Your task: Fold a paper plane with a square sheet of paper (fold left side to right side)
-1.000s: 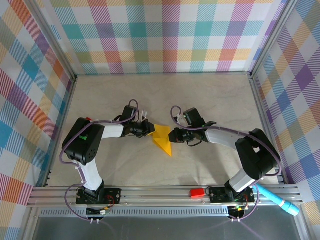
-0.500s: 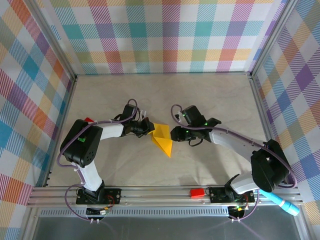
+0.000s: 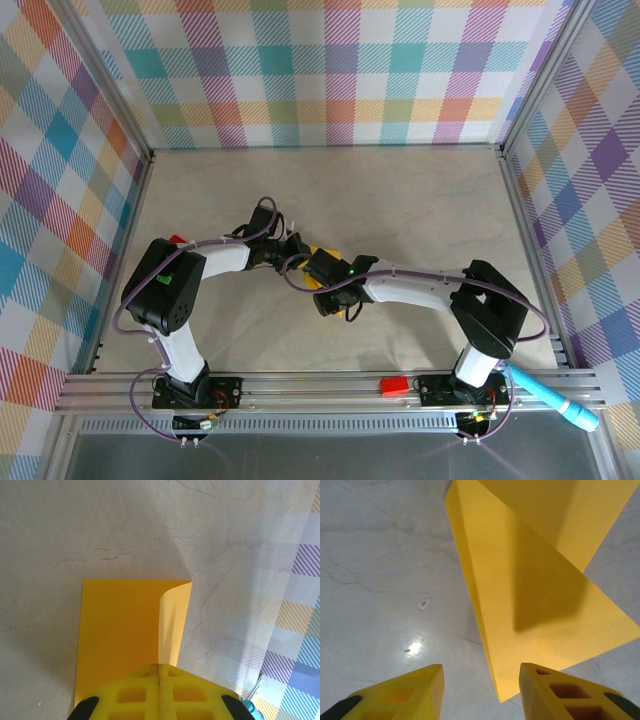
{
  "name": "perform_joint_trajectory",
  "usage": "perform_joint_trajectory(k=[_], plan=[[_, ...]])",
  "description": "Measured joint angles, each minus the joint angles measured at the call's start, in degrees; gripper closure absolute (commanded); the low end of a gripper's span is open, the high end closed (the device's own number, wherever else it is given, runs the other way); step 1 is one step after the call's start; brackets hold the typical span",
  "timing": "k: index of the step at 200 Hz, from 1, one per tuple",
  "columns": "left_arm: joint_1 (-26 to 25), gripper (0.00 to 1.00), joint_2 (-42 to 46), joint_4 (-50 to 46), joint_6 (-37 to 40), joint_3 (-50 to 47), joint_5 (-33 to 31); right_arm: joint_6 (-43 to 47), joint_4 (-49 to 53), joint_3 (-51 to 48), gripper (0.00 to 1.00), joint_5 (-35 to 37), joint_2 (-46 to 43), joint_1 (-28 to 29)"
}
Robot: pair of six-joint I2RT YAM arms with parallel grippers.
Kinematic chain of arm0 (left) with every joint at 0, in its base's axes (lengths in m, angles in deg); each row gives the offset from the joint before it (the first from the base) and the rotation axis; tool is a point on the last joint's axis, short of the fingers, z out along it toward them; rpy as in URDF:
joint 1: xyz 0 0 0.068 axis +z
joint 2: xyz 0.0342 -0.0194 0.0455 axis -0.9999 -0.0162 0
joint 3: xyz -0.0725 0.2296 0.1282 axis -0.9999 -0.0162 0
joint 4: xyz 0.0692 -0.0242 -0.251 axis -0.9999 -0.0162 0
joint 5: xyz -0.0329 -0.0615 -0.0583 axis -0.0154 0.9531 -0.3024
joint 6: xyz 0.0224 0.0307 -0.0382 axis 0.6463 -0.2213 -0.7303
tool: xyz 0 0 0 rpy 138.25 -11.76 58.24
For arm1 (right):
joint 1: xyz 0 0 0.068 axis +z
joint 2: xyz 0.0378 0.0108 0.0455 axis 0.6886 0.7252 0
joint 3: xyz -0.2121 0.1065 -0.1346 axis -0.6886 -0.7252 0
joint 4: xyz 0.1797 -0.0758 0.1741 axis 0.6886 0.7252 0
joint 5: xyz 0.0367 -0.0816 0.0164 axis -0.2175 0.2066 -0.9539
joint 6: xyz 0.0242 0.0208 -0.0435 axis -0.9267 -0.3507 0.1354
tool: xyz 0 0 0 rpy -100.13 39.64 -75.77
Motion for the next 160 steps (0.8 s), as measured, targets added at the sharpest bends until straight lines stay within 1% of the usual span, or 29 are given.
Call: perform_joint_trajectory(k=[30, 84, 160], plan=[[-0.2, 1.00, 0.0, -0.2, -0.3, 0.0, 0.0, 0.0, -0.1, 1.2, 0.55, 2.6, 2.8, 0.6], [-0.3, 1.00, 0.1, -0.2, -0.9, 0.1, 0.0, 0.3, -0.2, 3.5, 0.56, 4.7, 6.0, 0.8], [-0.3, 1.00, 0.5, -0.4, -0.9, 0.2, 0.0, 0.9, 0.1, 4.8, 0.61, 7.6, 8.1, 0.9]])
